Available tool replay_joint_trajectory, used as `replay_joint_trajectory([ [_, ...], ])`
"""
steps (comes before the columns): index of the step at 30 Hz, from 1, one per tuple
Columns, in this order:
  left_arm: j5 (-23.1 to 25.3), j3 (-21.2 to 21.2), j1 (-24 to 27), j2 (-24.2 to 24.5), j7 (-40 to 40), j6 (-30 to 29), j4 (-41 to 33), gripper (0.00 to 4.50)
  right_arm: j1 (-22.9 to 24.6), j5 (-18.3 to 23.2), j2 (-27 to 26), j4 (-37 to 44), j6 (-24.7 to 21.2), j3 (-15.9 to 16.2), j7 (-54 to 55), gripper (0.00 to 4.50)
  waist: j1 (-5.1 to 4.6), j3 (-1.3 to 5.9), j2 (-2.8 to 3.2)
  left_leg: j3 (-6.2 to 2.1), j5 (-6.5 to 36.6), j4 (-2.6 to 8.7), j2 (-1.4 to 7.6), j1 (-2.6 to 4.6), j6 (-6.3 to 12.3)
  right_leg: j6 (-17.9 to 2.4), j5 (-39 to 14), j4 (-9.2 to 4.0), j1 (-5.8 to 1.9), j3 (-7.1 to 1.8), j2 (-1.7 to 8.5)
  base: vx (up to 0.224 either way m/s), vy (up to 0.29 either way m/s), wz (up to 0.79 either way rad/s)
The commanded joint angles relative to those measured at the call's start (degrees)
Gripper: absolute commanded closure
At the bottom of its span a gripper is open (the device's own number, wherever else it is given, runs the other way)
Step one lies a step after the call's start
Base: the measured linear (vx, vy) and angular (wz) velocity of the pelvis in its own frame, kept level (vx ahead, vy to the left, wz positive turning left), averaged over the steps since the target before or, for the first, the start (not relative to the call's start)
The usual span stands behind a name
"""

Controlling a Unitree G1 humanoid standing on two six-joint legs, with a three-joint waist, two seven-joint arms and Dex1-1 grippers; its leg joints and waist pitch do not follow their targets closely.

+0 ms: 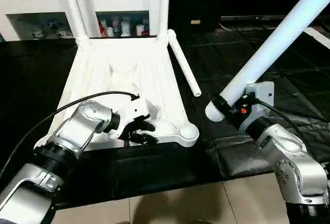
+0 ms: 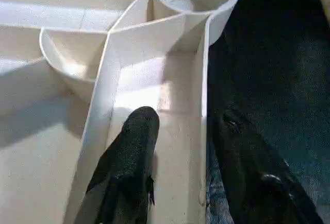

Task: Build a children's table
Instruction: Insert table leg to table base

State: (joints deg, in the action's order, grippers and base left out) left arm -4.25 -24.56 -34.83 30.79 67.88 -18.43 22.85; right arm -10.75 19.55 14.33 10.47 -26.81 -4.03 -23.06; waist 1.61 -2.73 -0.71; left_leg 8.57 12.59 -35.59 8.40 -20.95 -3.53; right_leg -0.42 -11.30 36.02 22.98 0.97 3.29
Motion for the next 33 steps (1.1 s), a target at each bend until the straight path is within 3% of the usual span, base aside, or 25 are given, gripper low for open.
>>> replay_joint_trajectory([
  [1, 0.5, 0.5, -1.3, -0.1, 0.3, 0.7, 0.3, 2.94, 0.0, -0.4, 0.6, 0.2, 0.7, -0.1, -0.2, 2.58, 0.09, 3.39, 0.41, -0.68, 4.7, 4.60, 3.65, 0.30, 1.93, -14.2, -2.7, -3.73, -3.37, -2.37, 4.32, 0.000, 0.000, 0.00],
  [15, 0.9, 0.8, -1.3, -0.5, 1.2, 1.8, 1.0, 4.15, 0.5, 1.0, 0.6, 0.8, -0.6, 0.8, -1.6, 2.58, 0.28, 3.18, 0.34, -0.68, 7.0, 4.87, 3.78, 0.33, 1.22, -13.5, -6.3, -4.07, -3.17, -2.40, 4.41, 0.000, 0.000, 0.00],
  [16, 1.0, 0.8, -1.3, -0.5, 1.3, 1.8, 1.0, 4.41, 0.5, 1.1, 0.6, 0.7, -0.6, 0.9, -2.0, 2.58, 0.30, 3.19, 0.44, -0.70, 6.8, 4.87, 3.77, 0.33, 1.21, -13.4, -6.3, -4.06, -3.17, -2.42, 4.43, 0.000, 0.000, 0.00],
  [26, 1.3, 0.3, -0.2, -1.4, 1.6, 1.0, -1.6, 4.50, -0.9, 5.6, 2.3, -2.1, -3.2, 4.3, -12.3, 2.59, 0.29, 3.20, 0.47, -0.72, 6.7, 4.79, 3.97, 0.27, 2.11, -14.5, -5.2, -4.08, -3.22, -2.41, 4.58, 0.000, 0.000, 0.00],
  [29, 1.1, 0.2, 0.3, -1.8, 1.5, 0.6, -2.6, 4.50, -2.1, 4.3, 4.2, -5.5, -2.1, 6.2, -15.9, 2.59, 0.24, 3.27, 0.25, -0.69, 6.8, 4.73, 4.01, 0.29, 2.12, -15.0, -5.4, -4.03, -3.25, -2.32, 4.59, 0.000, 0.000, 0.00],
  [30, 1.0, 0.0, 0.8, -1.9, 1.6, 0.9, -3.5, 4.50, -3.0, 3.4, 5.9, -8.0, -1.2, 7.5, -18.8, 2.59, 0.18, 3.27, -0.17, -0.60, 6.3, 4.66, 3.98, 0.20, 2.42, -15.2, -5.1, -4.02, -3.36, -2.31, 4.57, 0.000, 0.000, 0.00],
  [33, 0.9, 0.1, 1.3, -1.9, 1.7, 1.3, -4.2, 4.50, -4.0, 3.5, 7.0, -10.5, -0.9, 8.1, -21.8, 2.59, 0.27, 3.34, -0.21, -0.54, 4.9, 4.48, 3.96, 0.08, 3.53, -15.4, -3.9, -3.84, -3.42, -2.31, 4.63, 0.000, 0.000, 0.00],
])
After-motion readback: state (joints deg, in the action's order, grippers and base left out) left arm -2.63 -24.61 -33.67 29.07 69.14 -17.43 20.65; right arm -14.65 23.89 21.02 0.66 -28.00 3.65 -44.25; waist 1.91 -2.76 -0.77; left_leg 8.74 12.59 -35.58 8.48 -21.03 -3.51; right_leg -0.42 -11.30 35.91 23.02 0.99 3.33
